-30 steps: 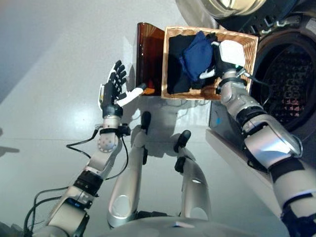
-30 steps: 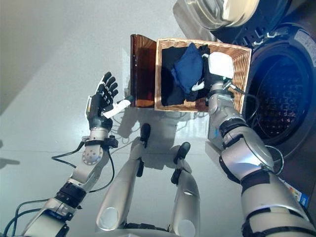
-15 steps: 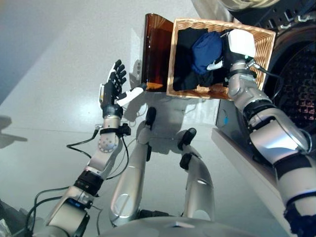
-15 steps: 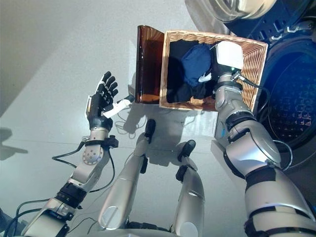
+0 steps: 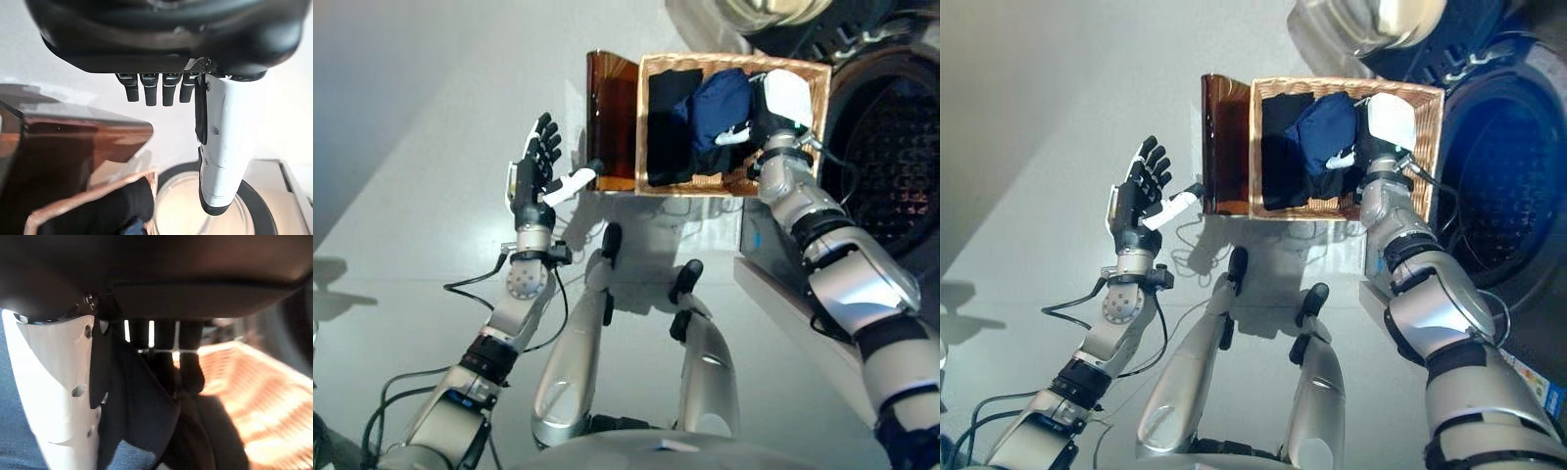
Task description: Pick up the clothes and place them into the washing machine
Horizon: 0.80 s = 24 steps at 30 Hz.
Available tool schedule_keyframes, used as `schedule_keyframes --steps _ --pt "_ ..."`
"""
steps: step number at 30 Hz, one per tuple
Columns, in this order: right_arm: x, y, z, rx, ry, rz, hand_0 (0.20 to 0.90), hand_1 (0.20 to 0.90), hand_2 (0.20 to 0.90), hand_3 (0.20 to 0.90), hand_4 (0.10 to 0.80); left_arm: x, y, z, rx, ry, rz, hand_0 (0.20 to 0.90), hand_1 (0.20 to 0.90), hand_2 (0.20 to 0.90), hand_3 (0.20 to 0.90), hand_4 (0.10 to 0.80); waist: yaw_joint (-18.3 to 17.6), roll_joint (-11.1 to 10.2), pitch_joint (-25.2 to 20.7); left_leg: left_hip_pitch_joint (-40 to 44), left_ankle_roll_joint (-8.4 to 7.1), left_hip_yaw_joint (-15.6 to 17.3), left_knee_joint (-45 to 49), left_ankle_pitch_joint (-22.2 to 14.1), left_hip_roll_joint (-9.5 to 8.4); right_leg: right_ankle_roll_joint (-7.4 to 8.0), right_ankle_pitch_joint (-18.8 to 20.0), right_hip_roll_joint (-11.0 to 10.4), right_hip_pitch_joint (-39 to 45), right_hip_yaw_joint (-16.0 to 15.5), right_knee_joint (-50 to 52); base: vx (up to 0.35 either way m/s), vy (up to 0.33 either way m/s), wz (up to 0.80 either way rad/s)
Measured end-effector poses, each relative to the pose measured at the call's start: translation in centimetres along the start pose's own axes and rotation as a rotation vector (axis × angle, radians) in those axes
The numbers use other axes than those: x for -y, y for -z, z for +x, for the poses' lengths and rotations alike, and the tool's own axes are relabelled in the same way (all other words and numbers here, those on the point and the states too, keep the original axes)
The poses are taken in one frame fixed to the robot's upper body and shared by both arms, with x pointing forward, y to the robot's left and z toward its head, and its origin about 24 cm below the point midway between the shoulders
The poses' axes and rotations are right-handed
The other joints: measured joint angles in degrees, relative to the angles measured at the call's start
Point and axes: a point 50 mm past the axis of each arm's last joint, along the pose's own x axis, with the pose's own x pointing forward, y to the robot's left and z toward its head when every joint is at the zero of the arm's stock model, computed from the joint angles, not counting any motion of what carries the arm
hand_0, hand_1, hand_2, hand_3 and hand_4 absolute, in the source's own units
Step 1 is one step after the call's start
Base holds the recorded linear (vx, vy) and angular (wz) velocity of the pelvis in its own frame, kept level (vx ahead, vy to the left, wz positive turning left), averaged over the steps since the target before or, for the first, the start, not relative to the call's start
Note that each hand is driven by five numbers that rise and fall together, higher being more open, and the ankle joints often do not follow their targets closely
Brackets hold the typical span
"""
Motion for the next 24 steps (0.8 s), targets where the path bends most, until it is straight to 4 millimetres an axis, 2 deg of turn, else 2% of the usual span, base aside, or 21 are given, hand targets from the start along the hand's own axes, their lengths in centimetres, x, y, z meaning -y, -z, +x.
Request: schedule_keyframes --steps 2,3,5,7,11,14,16,17,20,24 --pt "0.3 -0.3 0.0 -0.033 0.039 0.172 0.200 0.200 0.200 0.200 0.300 -0.1 0.1 -0.1 -0.002 -0.002 0.002 0.900 0.900 0.900 0.900 0.800 -0.88 0.00 0.00 0.45 0.00 0.57 -0.33 0.00 0.01 0.20 0.89 0.12 0.29 0.78 -0.96 0.005 -0.003 -0.28" --pt "0.2 -0.4 -0.1 -0.090 0.070 0.339 0.200 0.200 0.200 0.200 0.300 -0.2 0.3 -0.2 -0.012 -0.004 0.005 0.900 0.900 0.900 0.900 0.800 -1.39 0.00 0.00 1.20 0.01 1.45 -0.90 0.00 0.16 0.31 2.20 0.42 0.93 1.38 -2.48 0.015 -0.012 -0.41" --pt "-0.2 0.3 -0.7 -0.158 0.087 0.486 0.200 0.200 0.200 0.200 0.300 -0.2 0.5 -0.4 -0.022 -0.001 0.005 0.900 0.900 0.900 0.900 0.800 -1.95 0.03 -0.02 2.50 0.18 2.26 -1.86 0.12 0.36 0.41 3.84 0.80 2.00 2.64 -4.73 0.016 -0.015 -0.42" --pt "-1.9 0.7 -1.9 -0.235 0.089 0.673 0.200 0.200 0.200 0.200 0.300 -0.8 0.8 -0.8 -0.037 -0.020 0.009 0.900 0.900 0.900 0.900 0.800 -2.86 0.03 -0.02 4.36 0.74 2.86 -3.11 0.50 0.60 0.40 5.24 1.29 3.92 3.09 -7.13 0.009 -0.009 -0.28" --pt "-4.3 1.7 -3.9 -0.362 0.091 0.899 0.200 0.200 0.200 0.200 0.300 -1.0 1.3 -1.3 -0.058 -0.007 0.010 0.900 0.900 0.900 0.900 0.800 -3.13 0.21 -0.13 6.20 0.75 3.29 -4.59 0.57 0.86 0.37 7.41 2.03 5.15 5.36 -10.20 0.024 -0.006 -0.34" --pt "-6.3 2.0 -5.5 -0.477 0.103 1.137 0.200 0.200 0.200 0.200 0.300 -1.1 1.5 -1.6 -0.072 0.003 0.005 0.900 0.900 0.900 0.900 0.800 -4.24 0.33 -0.15 7.00 0.53 3.46 -6.06 1.24 0.90 0.32 9.30 2.27 6.39 5.71 -13.52 0.007 0.002 -0.11" --pt "-6.9 2.2 -6.1 -0.510 0.105 1.201 0.200 0.200 0.200 0.200 0.300 -1.0 1.6 -1.7 -0.080 0.005 -0.004 0.900 0.900 0.900 0.900 0.800 -4.34 0.50 -0.15 7.29 0.54 3.50 -6.28 1.34 0.82 0.38 9.75 2.24 6.90 5.80 -14.48 0.005 0.014 -0.06" --pt "-7.5 1.9 -6.5 -0.552 0.128 1.339 0.200 0.200 0.200 0.200 0.300 -1.0 1.7 -1.7 -0.085 0.014 -0.008 0.900 0.900 0.900 0.900 0.800 -4.23 1.23 -0.04 7.64 0.53 4.39 -6.69 1.36 0.79 0.36 10.56 2.21 7.52 5.98 -15.91 0.001 0.020 -0.09" --pt "-7.7 1.6 -6.5 -0.570 0.167 1.473 0.200 0.200 0.200 0.200 0.300 -1.0 2.0 -2.0 -0.097 0.019 -0.013 0.900 0.900 0.900 0.900 0.800 -3.74 2.96 -0.32 7.99 0.54 4.87 -7.07 1.36 0.71 0.42 11.08 2.18 7.91 6.48 -16.94 -0.004 0.023 -0.10" --pt "-6.3 1.3 -5.7 -0.565 0.363 1.773 0.200 0.200 0.200 0.200 0.300 0.0 2.3 -2.4 -0.112 0.043 -0.036 0.900 0.900 0.900 0.900 0.800 -2.37 6.91 -0.62 8.05 0.70 4.82 -7.79 1.71 0.57 0.50 11.52 2.14 7.80 7.04 -17.69 0.003 0.045 -0.04"
